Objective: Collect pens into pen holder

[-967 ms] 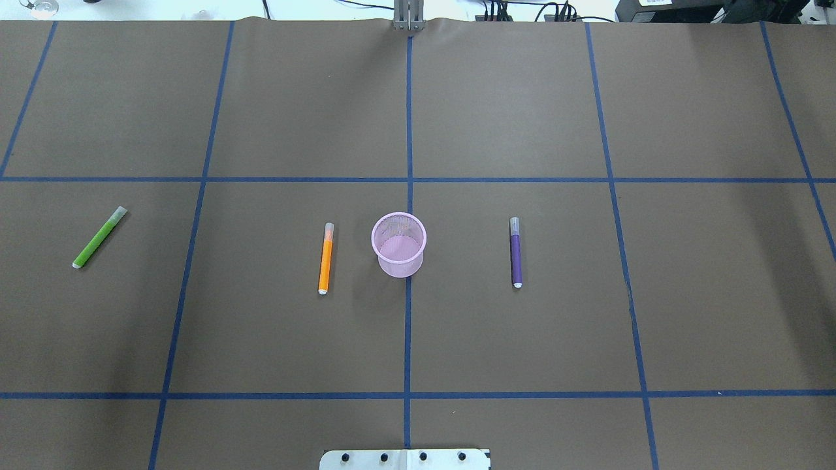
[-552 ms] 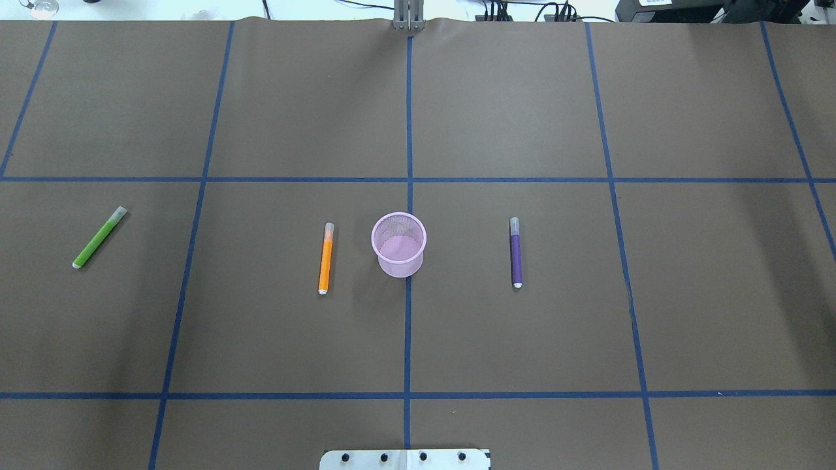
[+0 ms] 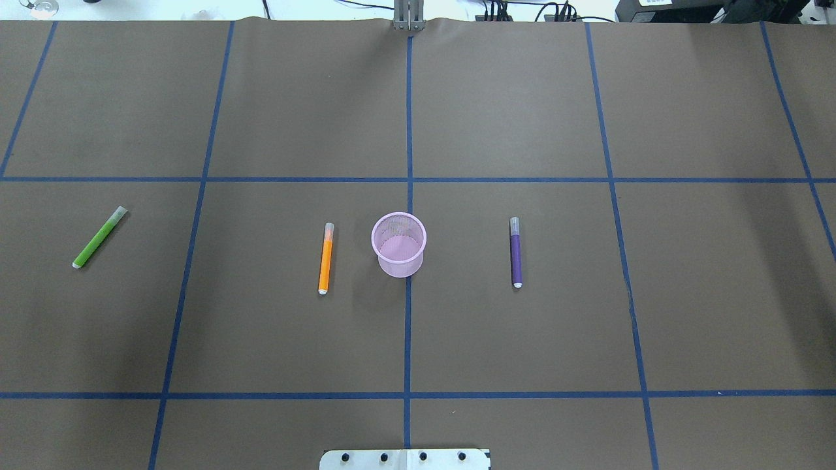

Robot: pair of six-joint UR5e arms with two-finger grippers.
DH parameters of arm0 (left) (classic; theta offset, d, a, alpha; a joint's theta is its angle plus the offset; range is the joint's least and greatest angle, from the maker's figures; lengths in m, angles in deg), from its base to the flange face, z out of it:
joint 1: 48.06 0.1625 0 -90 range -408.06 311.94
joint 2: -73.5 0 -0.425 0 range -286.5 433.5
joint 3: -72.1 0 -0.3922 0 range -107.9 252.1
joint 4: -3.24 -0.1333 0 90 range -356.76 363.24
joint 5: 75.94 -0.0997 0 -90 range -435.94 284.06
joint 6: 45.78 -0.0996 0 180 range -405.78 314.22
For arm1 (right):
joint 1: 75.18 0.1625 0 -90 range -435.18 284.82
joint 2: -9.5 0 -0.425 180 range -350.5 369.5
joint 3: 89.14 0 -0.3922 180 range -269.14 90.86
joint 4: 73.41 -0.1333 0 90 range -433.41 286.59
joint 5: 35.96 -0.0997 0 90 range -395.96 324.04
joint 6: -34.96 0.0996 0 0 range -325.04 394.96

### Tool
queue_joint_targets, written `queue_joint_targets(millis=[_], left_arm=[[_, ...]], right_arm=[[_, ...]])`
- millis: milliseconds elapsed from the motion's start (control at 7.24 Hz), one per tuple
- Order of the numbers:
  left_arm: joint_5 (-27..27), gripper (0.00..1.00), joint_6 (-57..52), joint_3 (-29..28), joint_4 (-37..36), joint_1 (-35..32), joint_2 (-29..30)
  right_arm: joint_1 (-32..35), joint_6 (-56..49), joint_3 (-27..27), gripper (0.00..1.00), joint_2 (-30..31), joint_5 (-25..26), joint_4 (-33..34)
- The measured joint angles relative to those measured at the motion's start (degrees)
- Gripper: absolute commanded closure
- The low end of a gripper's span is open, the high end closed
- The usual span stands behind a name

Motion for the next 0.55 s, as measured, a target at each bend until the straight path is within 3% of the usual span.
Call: queue_joint_targets(millis=[552], left_arm=[[0.32, 0.00, 1.36, -0.77, 1.27, 10.80, 5.60]], right_arm=[[-1.48, -0.07, 1.06, 0.00, -1.99, 0.10, -0.60]])
